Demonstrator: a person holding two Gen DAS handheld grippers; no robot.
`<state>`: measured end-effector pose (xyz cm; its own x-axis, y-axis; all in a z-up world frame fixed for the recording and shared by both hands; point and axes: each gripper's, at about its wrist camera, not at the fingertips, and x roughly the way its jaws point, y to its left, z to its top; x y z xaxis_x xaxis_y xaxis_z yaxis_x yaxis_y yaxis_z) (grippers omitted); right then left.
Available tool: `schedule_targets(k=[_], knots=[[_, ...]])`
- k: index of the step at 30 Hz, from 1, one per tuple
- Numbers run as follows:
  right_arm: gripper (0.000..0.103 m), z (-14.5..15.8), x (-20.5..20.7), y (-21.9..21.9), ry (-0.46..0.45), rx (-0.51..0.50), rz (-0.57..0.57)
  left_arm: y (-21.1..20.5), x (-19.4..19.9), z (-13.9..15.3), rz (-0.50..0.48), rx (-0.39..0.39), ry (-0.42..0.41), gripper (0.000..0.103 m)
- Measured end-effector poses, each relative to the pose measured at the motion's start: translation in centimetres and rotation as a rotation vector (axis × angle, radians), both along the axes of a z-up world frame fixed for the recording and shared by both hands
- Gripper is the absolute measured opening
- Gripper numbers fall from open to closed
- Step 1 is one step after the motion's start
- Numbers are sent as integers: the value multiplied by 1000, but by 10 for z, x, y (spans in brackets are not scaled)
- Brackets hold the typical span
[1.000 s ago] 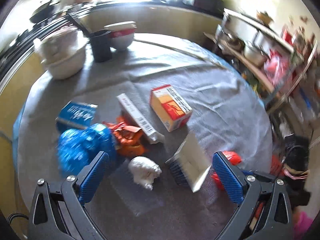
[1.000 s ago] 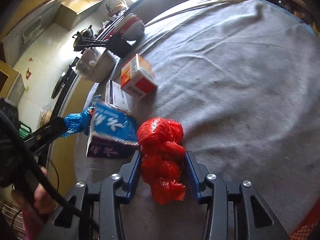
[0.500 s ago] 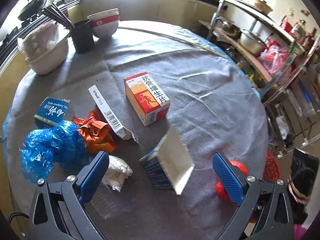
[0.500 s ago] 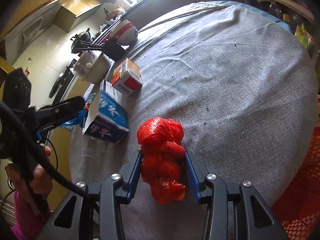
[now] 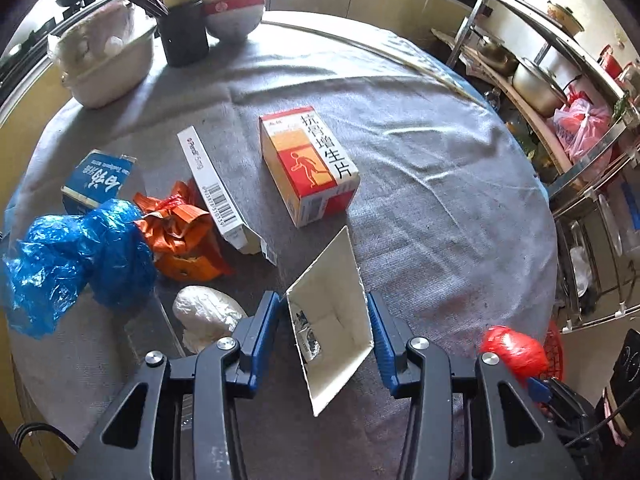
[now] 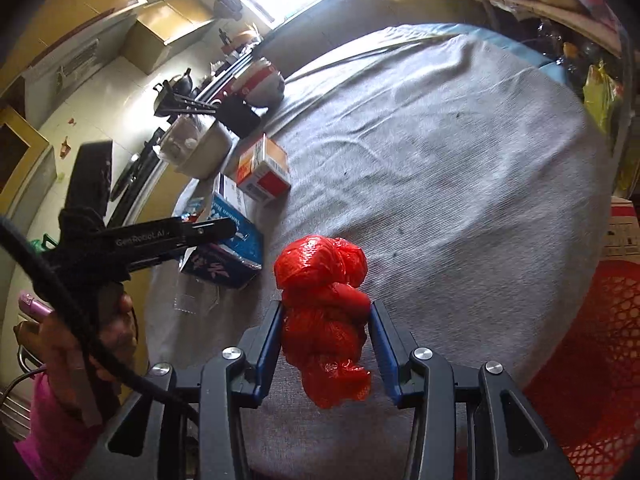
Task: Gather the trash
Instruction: 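Carry the red bag to the red basket while the left gripper grasps a white card, then release the red bag and card into the red basket with both grippers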
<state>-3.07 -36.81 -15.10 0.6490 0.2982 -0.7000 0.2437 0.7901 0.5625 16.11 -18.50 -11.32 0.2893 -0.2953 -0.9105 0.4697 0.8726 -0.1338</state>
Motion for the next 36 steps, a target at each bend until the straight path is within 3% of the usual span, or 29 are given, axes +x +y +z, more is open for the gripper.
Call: schedule_targets(k=[5,10,17,23,27,30,36], knots=[[46,3,-23,-21,-8,-3,-55,-4,-18,12,-32,-26,-31,42],[46,2,-54,-47,5,-28,-122,-22,-54,28,-142,-63,-52,42],[46,-14,-119,-97,82,-50,-271,-75,-123,32,-380,-134,11,43],[46,-22,-161,-130,124,-25,-369,-118,-174,25,-529,-169,89,45],[56,-23,-176,-143,127,17,-408,-140,-199,23,-605,-166,102,53],[64,-19,-186,-152,110,30,-450,-150,-208,25,-636,-156,68,69],[64,-8,-188,-150,72,9,-466,-137,-197,32,-595,-146,6,69]])
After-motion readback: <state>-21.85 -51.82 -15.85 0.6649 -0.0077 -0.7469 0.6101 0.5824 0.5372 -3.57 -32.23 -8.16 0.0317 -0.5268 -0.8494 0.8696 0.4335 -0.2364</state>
